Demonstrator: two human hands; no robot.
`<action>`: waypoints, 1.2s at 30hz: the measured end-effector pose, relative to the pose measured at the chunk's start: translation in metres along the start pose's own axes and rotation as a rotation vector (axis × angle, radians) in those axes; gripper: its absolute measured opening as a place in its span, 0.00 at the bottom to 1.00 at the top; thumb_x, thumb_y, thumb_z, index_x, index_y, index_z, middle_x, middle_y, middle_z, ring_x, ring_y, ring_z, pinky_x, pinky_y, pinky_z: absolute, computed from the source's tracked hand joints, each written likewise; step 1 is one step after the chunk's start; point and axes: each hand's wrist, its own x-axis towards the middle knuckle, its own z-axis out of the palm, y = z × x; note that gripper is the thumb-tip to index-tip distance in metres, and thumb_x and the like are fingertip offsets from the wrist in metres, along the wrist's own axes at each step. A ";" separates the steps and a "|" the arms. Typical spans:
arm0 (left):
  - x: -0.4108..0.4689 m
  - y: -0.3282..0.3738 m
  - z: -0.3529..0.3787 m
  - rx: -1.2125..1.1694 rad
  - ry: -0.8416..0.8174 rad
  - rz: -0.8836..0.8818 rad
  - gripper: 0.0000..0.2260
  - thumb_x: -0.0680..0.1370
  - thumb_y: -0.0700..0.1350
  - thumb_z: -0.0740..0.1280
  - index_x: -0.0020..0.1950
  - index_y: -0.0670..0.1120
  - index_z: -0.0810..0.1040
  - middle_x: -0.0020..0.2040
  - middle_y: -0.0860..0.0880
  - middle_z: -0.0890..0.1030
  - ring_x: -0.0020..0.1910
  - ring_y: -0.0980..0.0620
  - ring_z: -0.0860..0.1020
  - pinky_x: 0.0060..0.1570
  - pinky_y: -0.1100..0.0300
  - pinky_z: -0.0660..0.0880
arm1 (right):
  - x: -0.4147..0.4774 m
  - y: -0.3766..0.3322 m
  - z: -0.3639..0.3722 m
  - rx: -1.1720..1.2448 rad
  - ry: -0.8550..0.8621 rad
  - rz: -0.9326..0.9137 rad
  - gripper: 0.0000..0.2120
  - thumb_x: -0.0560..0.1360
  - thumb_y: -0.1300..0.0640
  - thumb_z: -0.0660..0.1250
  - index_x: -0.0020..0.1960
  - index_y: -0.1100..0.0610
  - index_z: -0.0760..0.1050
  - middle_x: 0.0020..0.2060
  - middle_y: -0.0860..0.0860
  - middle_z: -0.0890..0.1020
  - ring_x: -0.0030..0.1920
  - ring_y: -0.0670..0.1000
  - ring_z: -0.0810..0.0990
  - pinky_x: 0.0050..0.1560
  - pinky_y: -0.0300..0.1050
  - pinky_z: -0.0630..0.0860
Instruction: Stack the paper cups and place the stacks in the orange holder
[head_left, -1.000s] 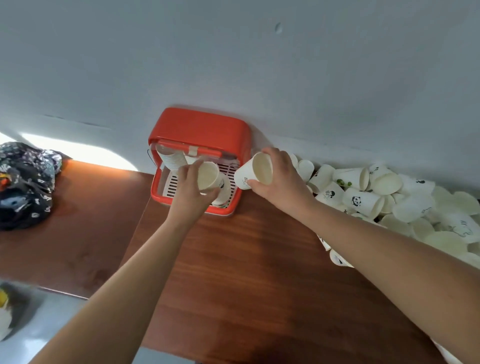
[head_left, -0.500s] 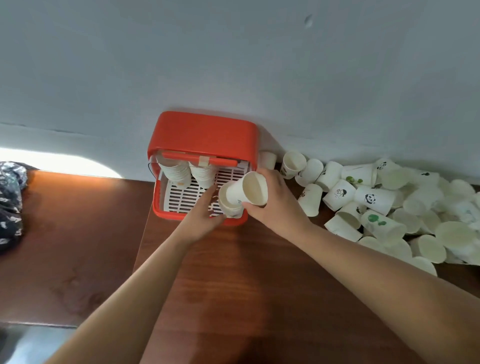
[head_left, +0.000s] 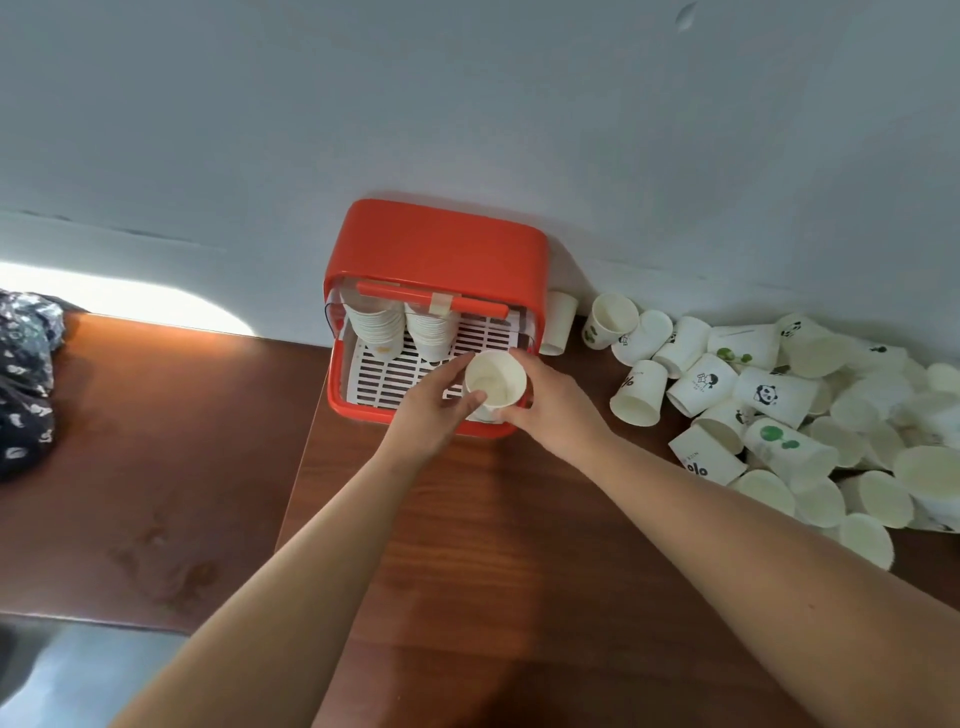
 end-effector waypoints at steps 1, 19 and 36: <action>0.000 0.002 0.001 0.025 -0.001 -0.002 0.26 0.79 0.54 0.69 0.76 0.50 0.69 0.69 0.53 0.77 0.66 0.60 0.73 0.68 0.55 0.72 | -0.001 0.001 -0.001 0.003 -0.008 -0.001 0.34 0.72 0.52 0.75 0.74 0.49 0.65 0.67 0.48 0.76 0.64 0.50 0.75 0.60 0.43 0.72; -0.011 0.110 0.174 -0.010 -0.047 -0.167 0.06 0.78 0.48 0.68 0.55 0.51 0.79 0.53 0.55 0.80 0.52 0.56 0.77 0.48 0.65 0.70 | -0.107 0.210 -0.100 -0.375 0.064 0.305 0.27 0.75 0.48 0.69 0.69 0.60 0.69 0.62 0.58 0.73 0.62 0.59 0.73 0.62 0.54 0.72; 0.088 0.074 0.272 0.265 0.098 -0.356 0.33 0.72 0.51 0.73 0.73 0.44 0.66 0.67 0.42 0.73 0.65 0.42 0.73 0.61 0.53 0.71 | -0.089 0.258 -0.094 -0.398 -0.017 0.185 0.29 0.71 0.46 0.69 0.66 0.59 0.67 0.61 0.55 0.75 0.58 0.57 0.76 0.50 0.50 0.73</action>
